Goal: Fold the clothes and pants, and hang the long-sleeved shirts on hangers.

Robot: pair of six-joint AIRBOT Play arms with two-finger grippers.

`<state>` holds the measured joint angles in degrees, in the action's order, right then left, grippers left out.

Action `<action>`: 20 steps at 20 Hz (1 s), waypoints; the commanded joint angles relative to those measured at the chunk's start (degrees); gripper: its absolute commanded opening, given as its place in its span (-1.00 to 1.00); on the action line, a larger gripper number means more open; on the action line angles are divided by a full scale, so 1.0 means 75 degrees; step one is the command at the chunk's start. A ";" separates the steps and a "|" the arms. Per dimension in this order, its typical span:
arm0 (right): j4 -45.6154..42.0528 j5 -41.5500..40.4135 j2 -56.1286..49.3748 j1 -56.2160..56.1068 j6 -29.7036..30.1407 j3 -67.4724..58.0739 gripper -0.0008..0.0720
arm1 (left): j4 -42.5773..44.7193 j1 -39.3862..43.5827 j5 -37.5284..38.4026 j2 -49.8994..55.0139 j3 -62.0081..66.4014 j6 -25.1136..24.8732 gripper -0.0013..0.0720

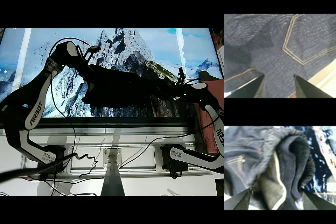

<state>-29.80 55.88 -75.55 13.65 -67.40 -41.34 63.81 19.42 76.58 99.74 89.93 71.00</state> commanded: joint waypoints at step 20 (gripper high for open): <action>-0.0647 -0.2142 -0.1151 -0.1746 -0.2055 -0.0545 -0.83 | 0.0003 0.0015 -0.0023 0.0140 0.0003 -0.0003 0.20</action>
<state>-35.70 44.77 -83.72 2.81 -82.72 -44.29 63.83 19.49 76.58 100.49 89.93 71.00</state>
